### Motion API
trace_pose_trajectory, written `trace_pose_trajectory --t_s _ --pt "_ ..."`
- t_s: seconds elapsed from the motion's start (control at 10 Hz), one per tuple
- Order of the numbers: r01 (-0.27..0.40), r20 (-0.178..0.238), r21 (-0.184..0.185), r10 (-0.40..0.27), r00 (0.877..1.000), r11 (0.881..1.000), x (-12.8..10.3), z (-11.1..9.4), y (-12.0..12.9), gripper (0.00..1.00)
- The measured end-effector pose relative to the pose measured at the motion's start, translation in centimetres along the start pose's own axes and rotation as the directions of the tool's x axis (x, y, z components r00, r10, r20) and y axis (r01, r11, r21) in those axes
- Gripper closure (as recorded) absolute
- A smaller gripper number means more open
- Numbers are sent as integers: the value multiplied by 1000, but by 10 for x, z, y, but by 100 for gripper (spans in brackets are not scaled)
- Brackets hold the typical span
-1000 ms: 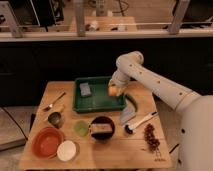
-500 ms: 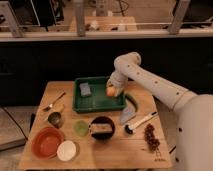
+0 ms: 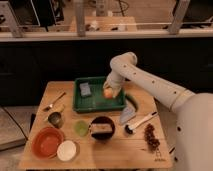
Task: Place apple in tray
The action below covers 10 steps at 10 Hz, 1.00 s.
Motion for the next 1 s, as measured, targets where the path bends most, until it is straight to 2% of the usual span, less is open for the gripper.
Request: trace_pose_trajectory --t_s 0.3,0.5,1.0 --pt "35 4 -20 -35 999 999 -2 1 0 100" --pt "59 23 -33 -58 998 998 -3 3 -2 100" --pt "74 77 -23 -72 994 997 -7 8 -15 100"
